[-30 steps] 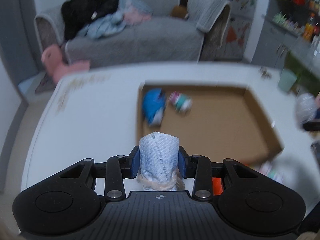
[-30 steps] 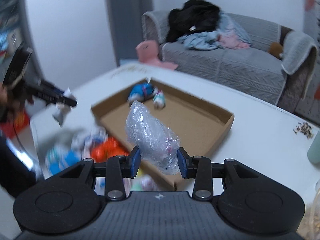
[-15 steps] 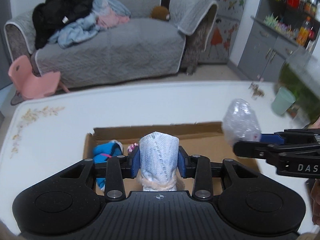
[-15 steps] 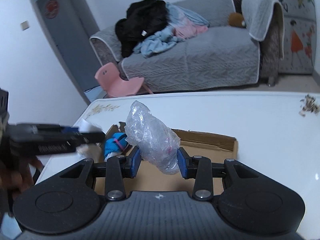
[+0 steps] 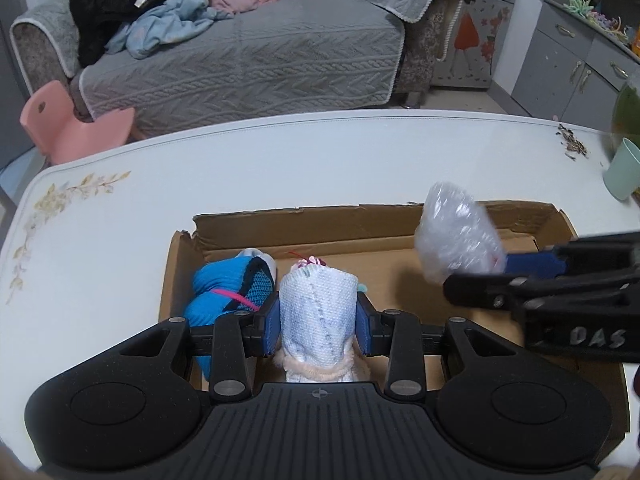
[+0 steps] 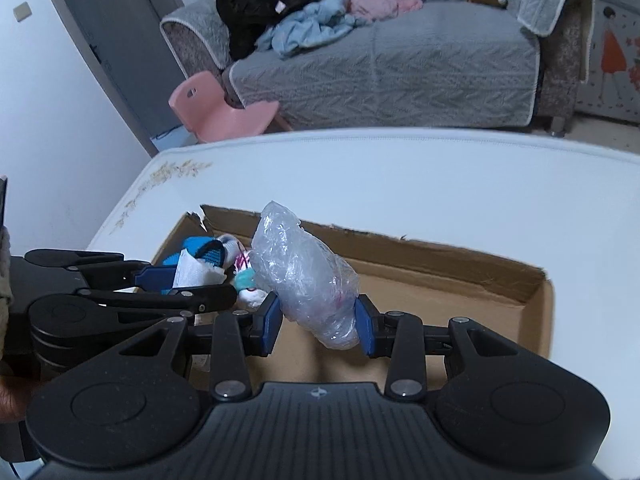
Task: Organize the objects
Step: 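Carry both bundles into the tray and open both grippers to release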
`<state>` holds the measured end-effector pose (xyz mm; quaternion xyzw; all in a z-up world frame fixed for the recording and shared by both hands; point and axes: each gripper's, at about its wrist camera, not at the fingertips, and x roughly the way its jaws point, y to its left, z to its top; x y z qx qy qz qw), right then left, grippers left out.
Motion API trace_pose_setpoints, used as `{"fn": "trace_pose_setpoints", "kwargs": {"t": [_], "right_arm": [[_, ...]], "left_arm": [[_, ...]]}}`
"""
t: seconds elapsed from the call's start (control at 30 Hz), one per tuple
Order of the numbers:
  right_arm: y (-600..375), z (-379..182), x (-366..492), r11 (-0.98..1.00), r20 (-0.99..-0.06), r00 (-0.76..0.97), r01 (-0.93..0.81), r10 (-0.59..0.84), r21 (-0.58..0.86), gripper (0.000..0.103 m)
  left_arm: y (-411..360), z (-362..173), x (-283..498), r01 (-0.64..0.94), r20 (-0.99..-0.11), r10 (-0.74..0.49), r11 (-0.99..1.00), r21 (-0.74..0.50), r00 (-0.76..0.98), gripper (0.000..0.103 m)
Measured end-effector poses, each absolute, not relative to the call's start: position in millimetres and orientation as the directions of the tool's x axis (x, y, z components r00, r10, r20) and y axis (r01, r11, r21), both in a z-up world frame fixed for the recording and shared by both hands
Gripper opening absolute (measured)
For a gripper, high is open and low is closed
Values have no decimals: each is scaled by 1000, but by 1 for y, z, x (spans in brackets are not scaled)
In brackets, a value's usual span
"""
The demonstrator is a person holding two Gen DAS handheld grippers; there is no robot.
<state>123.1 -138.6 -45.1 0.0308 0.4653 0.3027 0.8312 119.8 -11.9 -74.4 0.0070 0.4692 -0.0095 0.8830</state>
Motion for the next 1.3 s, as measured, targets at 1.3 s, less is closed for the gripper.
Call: {"fn": "trace_pose_setpoints", "kwargs": {"t": [1.3], "right_arm": [[-139,-47,130,815,-743,362,-393,563,426,59]], "left_arm": [[-4,-62,111,-34,-826,9,999,-12,563,76]]}}
